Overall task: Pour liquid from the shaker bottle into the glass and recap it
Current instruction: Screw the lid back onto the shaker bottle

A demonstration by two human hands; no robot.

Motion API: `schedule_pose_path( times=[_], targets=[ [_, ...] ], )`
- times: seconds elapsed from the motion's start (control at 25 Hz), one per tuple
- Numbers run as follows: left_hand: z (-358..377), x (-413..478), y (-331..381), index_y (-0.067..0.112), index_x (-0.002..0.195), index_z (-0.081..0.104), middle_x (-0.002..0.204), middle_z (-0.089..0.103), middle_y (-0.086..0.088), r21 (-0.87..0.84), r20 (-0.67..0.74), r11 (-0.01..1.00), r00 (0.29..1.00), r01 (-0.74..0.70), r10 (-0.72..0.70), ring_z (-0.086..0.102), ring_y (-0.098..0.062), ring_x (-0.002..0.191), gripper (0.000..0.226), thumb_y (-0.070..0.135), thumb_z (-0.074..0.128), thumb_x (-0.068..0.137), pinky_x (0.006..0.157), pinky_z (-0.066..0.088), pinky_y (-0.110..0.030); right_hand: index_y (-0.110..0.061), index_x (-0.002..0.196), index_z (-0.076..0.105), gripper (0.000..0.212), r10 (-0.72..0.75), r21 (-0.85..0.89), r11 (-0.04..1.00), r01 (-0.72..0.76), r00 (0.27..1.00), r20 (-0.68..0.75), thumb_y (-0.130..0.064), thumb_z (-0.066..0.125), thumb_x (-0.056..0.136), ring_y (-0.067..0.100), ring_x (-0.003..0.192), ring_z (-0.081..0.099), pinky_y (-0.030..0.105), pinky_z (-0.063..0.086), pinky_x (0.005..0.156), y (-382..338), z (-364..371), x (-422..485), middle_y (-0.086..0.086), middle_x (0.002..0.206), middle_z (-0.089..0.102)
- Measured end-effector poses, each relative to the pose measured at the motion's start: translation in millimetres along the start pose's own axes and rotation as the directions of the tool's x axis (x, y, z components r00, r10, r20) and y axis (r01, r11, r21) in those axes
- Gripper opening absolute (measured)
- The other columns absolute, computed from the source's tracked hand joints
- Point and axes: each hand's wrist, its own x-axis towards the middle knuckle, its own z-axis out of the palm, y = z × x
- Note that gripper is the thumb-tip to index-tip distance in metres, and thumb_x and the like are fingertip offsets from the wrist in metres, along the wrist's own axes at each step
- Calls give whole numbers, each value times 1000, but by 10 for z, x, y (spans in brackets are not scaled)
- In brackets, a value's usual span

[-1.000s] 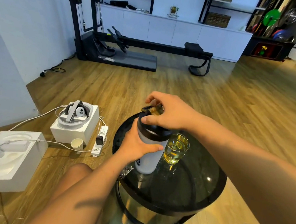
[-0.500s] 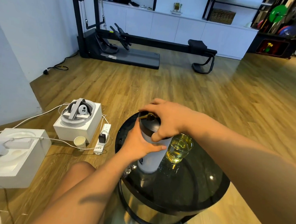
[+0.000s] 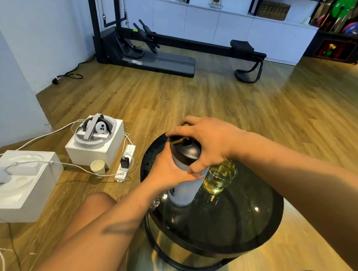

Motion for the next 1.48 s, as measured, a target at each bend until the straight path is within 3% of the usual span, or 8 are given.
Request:
schedule_pose_path(
  times=[0.2, 0.52, 0.76, 0.92, 1.16, 1.24, 1.36, 1.48],
  targets=[
    [-13, 3, 3, 37, 135, 38, 124, 54, 28, -6, 19, 1000, 1000, 14, -14, 56, -5, 124, 114, 53, 93, 37, 101, 47, -25, -42, 145, 32, 99, -37, -79, 996, 35, 999, -19, -72, 71, 59, 25, 97, 60, 40, 54, 76, 47, 44, 23, -2, 128, 47],
    [109, -17, -99, 36, 137, 45, 123, 71, 12, -75, -51, 997, 998, 21, -25, 67, -8, 119, 102, 29, 99, 51, 98, 57, -46, -38, 134, 41, 86, 373, 99, 927, -363, 920, -123, -72, 65, 58, 30, 83, 59, 36, 48, 66, -224, 172, 8, 5, 105, 56],
    [169, -45, 65, 19, 138, 47, 101, 68, 7, 98, -78, 989, 991, 114, -106, 69, -14, 102, 93, 40, 91, 59, 64, 45, -11, -23, 131, 44, 72, 736, 275, 660, -699, 675, -48, -76, 41, 82, 45, 105, 55, 52, 54, 78, -540, 181, 193, 16, 120, 53],
    [117, -73, 91, 31, 142, 38, 128, 65, 6, 87, -75, 992, 994, 92, -85, 62, -11, 115, 110, 48, 94, 49, 87, 52, -27, -14, 136, 50, 84, 675, 233, 704, -671, 734, 72, -76, 19, 89, 39, 113, 54, 43, 46, 81, -416, -78, 92, 17, 130, 57],
    [90, -108, 94, 28, 141, 42, 130, 59, 10, 54, -95, 996, 994, 65, -60, 58, -12, 121, 104, 36, 99, 55, 93, 48, -29, -8, 135, 52, 85, 685, 234, 613, -755, 655, 320, -75, 26, 90, 36, 74, 70, 39, 56, 71, -382, -363, -219, 26, 120, 64],
    [92, -110, 97, 28, 142, 41, 129, 57, 12, 62, -102, 997, 994, 53, -46, 56, -10, 119, 105, 35, 100, 55, 93, 46, -27, -2, 116, 59, 84, 707, 157, 667, -728, 686, 175, -77, 38, 85, 30, 72, 70, 36, 54, 71, -280, -392, -290, 18, 97, 72],
    [90, -121, 100, 28, 140, 42, 129, 58, 11, 76, -105, 996, 994, 51, -43, 56, -10, 119, 103, 36, 100, 55, 94, 47, -27, -19, 128, 58, 73, 552, 238, 816, -527, 833, -47, -70, 63, 76, 30, 104, 63, 38, 51, 83, -173, -295, -276, 8, 118, 66],
    [93, -112, 89, 30, 135, 42, 126, 59, 11, 80, -99, 994, 993, 72, -64, 58, -11, 117, 98, 37, 99, 55, 93, 49, -29, -18, 100, 68, 54, 517, 288, 833, -472, 850, -103, -66, 67, 76, 26, 85, 65, 36, 52, 68, -244, -125, -198, 3, 88, 68]
  ],
)
